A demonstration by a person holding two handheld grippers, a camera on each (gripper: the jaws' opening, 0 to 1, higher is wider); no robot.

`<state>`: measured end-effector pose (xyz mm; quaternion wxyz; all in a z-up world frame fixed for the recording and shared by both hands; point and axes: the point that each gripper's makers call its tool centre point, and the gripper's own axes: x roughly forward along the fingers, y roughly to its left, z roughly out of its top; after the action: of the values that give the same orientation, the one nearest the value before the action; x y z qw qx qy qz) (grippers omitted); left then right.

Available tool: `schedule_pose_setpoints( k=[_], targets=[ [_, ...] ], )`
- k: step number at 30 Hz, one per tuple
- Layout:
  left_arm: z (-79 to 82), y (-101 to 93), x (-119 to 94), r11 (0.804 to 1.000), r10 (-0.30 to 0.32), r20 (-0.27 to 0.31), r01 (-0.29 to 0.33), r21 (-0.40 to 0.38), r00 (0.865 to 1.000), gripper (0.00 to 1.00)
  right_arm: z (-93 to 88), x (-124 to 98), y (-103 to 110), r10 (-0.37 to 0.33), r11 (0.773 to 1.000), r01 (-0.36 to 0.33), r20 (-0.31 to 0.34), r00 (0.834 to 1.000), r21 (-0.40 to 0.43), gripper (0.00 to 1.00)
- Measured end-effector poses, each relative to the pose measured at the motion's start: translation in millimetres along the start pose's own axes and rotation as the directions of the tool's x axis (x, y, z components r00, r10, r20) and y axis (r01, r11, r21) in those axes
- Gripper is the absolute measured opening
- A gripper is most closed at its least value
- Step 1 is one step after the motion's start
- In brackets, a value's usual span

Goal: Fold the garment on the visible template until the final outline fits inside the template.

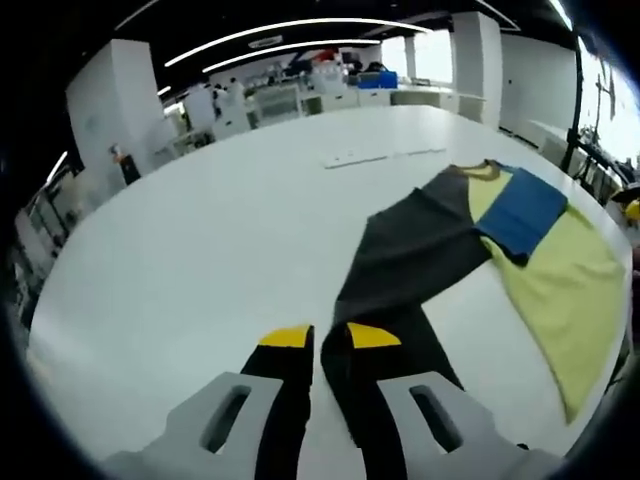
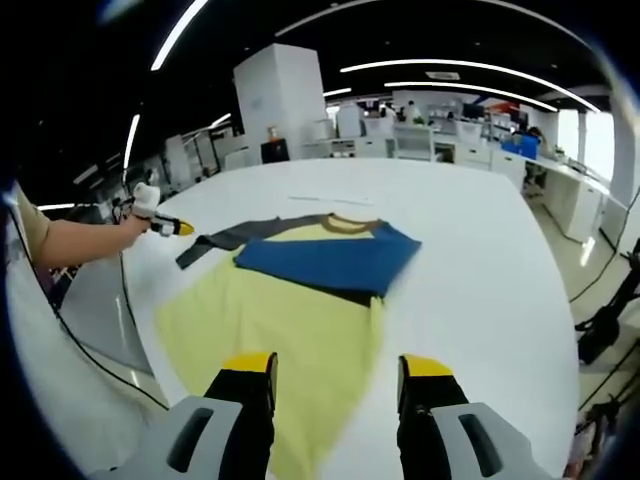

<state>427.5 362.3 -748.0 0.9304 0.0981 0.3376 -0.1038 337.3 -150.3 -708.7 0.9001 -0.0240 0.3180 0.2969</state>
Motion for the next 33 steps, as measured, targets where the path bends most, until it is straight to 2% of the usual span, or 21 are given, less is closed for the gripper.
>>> schedule_pose_setpoints(
  k=[4, 7, 16, 18, 21, 23, 28, 33],
  targets=[
    [0.6, -2.5, 13, 1.0, -0.021, -0.018, 0.021, -0.019, 1.0, 0.17, -0.9, -3, -3, -0.01, 1.0, 0.01, -0.005, 1.0, 0.004, 0.46],
    [-7.5, -1.1, 21, 0.999, -0.032, -0.054, 0.03, -0.036, 0.998, 0.2, -3.0, -5, -5, -0.019, 1.0, 0.02, -0.009, 1.0, 0.006, 0.46],
    [-25.1, -1.7, 27, 0.997, -0.066, -0.104, 0.061, -0.048, 0.992, 0.2, -9.1, -11, -11, -0.043, 0.999, 0.043, -0.021, 0.999, 0.018, 0.45],
    [-26.0, -2.5, 27, 0.996, -0.071, -0.109, 0.066, -0.052, 0.992, 0.18, -9.4, -11, -12, -0.044, 0.999, 0.045, -0.022, 0.999, 0.02, 0.46],
    [-29.1, -9.2, 29, 0.994, -0.105, -0.122, 0.099, -0.055, 0.987, 0.06, -9.7, -11, -11, -0.044, 0.999, 0.044, -0.024, 0.999, 0.02, 0.46],
    [-28.8, -10.2, 28, 0.994, -0.105, -0.122, 0.1, -0.043, 0.987, 0.0, -9.4, -10, -10, -0.043, 0.999, 0.044, -0.024, 0.999, 0.02, 0.46],
    [-20.6, -5.5, 24, 0.997, -0.074, -0.106, 0.075, 0.003, 0.992, 0.0, -9.2, -9, -8, -0.04, 0.999, 0.041, -0.024, 0.999, 0.019, 0.46],
    [1.4, 6.7, 17, 0.999, -0.02, -0.042, 0.021, 0.026, 0.999, 0.0, -9.3, -9, -7, -0.038, 0.999, 0.038, -0.023, 0.999, 0.019, 0.46]
  ],
)
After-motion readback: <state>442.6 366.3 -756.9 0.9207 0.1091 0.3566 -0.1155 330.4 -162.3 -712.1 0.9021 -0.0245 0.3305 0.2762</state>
